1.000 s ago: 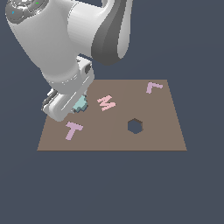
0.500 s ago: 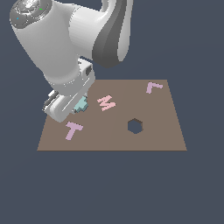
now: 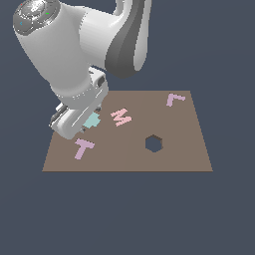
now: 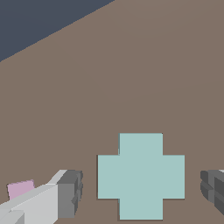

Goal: Insert a designated object into the corresponding slot on a board.

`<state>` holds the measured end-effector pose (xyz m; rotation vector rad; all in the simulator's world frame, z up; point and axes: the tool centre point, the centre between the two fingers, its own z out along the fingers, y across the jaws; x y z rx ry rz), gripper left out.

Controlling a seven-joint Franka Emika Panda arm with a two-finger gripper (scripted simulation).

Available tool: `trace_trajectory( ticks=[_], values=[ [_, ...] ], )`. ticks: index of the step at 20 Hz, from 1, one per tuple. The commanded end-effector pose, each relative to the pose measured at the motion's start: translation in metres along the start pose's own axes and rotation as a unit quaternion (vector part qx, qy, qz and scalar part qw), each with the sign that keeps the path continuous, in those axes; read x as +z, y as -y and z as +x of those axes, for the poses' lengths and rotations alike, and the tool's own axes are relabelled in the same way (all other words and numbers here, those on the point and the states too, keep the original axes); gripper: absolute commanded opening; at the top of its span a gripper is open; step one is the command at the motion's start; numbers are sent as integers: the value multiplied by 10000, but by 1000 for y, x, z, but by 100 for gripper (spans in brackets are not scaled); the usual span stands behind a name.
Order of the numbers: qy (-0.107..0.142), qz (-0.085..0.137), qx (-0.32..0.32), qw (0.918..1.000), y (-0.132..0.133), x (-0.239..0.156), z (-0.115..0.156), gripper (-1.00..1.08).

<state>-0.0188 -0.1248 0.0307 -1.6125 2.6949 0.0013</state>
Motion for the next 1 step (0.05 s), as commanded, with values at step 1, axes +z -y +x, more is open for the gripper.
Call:
trace_trajectory(
  ticks=[1],
  values=[
    [0,1,0,10000,0,0,0,100]
  ],
)
